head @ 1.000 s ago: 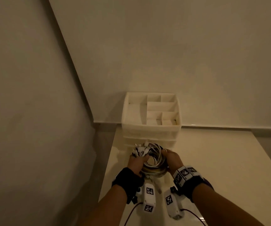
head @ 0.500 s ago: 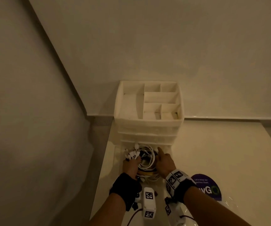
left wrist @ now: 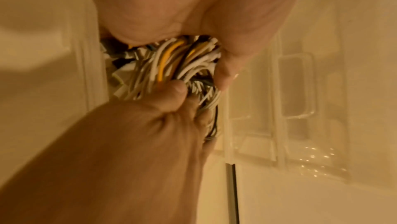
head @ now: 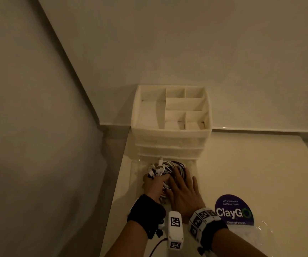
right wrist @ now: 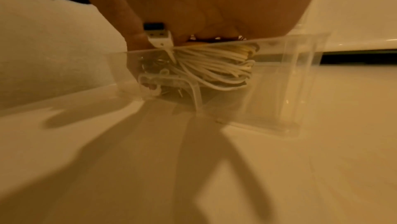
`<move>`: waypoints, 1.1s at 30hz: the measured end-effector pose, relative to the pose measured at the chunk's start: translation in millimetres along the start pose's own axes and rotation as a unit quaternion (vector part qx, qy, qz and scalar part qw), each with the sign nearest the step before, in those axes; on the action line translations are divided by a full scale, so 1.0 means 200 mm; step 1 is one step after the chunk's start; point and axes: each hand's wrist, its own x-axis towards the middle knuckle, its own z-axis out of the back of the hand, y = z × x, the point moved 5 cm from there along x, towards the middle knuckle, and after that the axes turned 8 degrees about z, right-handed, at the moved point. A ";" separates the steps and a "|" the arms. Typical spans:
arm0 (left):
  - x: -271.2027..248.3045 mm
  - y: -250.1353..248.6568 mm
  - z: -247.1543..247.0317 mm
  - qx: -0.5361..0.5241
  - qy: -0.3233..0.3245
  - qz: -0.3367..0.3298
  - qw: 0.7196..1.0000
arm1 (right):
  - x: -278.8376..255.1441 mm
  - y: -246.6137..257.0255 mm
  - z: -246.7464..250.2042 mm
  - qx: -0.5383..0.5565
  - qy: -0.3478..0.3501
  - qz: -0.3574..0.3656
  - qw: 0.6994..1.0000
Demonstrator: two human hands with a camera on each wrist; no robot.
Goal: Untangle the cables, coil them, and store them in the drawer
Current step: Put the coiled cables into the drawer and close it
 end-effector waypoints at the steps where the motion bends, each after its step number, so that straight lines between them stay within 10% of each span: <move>1: -0.06 -0.02 0.02 0.025 -0.007 -0.011 1.000 | -0.01 0.00 0.00 -0.006 0.003 0.000 1.000; 5: -0.32 -0.13 0.13 0.260 -0.011 -0.236 0.936 | 0.00 0.01 0.04 0.004 0.044 0.007 0.999; 9: -0.40 -0.12 0.10 0.634 -0.053 -0.409 0.654 | -0.02 -0.03 0.12 0.004 0.056 0.039 0.998; 11: -0.32 -0.11 0.10 0.713 -0.044 -0.409 0.568 | -0.04 -0.03 0.16 0.023 0.029 0.047 0.998; 33: -0.13 -0.20 0.01 0.690 -0.001 -0.335 0.641 | -0.10 -0.11 0.08 -0.012 -0.086 0.005 0.996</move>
